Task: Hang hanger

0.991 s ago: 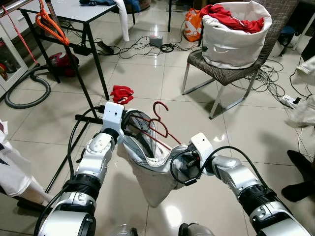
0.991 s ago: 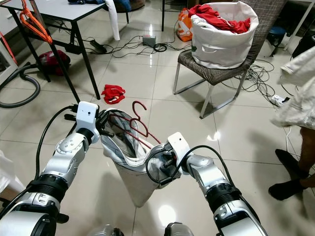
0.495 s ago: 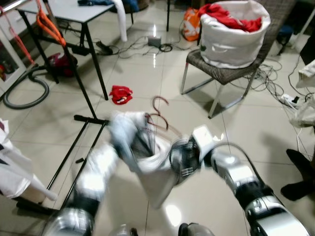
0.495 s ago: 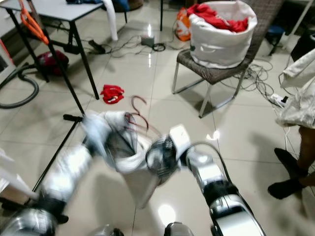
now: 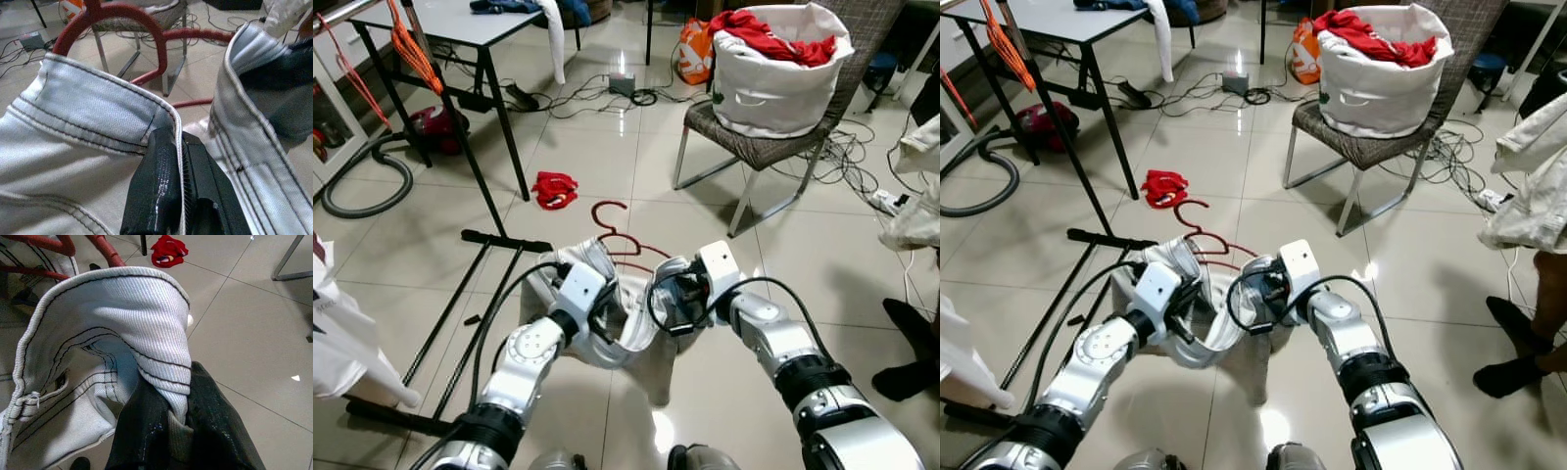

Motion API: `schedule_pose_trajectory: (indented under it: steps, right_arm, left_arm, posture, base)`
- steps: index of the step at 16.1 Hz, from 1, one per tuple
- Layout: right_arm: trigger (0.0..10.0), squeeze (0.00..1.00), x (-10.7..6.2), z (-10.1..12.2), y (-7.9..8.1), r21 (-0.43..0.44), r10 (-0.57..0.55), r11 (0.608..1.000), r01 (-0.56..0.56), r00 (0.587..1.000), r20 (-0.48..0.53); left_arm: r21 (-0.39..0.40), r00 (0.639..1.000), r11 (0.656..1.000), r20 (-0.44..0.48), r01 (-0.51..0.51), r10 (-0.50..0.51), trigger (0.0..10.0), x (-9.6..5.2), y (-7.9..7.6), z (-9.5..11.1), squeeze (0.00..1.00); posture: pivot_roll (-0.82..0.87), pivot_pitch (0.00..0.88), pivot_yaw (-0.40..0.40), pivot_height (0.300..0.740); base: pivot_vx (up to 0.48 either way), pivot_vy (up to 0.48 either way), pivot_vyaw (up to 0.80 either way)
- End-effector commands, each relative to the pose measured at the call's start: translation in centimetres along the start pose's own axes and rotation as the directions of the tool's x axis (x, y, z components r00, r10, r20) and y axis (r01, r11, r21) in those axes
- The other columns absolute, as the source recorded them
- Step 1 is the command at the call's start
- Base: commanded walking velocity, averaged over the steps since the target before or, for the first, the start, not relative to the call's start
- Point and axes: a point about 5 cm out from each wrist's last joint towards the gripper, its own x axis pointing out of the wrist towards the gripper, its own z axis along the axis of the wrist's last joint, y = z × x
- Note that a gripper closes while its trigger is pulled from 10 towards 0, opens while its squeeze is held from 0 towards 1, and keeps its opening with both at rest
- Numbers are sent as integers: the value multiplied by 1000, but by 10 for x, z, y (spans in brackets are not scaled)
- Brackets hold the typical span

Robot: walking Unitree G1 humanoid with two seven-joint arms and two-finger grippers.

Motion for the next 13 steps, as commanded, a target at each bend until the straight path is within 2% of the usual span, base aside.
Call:
schedule_pose_trajectory:
  steps: [1,3,6,7,8,13]
  right_arm:
    - [10000,149,6,28,10,-17,33,999,-31,994,108]
    - [10000,149,7,27,13,-19,35,999,-33,993,113]
    - [10000,145,8,25,14,-24,28,999,-25,992,125]
    - [10000,145,8,25,15,-16,25,1000,-23,991,128]
    - [10000,145,8,25,15,-14,26,1000,-25,991,129]
    - [10000,149,9,24,17,-9,27,1000,-26,991,132]
  left_arm:
    - [14,996,998,64,63,-64,0,9,-14,15,0]
    - [-17,991,996,108,82,-80,0,13,-21,25,0]
    - [29,991,992,50,126,-127,0,10,-30,10,0]
    - [153,982,970,-33,189,-186,0,7,-36,-2,0]
    - [227,974,948,-86,223,-208,0,5,-37,-9,0]
    - [235,978,950,-89,206,-190,0,6,-30,-8,0]
  posture:
    - [-102,3,29,740]
    - [-102,0,27,740]
    - [-107,0,27,740]
    - [-108,0,29,740]
    - [-108,0,29,740]
    - [-108,0,27,740]
  base:
    - [0,0,0]
    - [0,0,0]
    - [0,0,0]
    - [0,0,0]
    - [0,0,0]
    - [0,0,0]
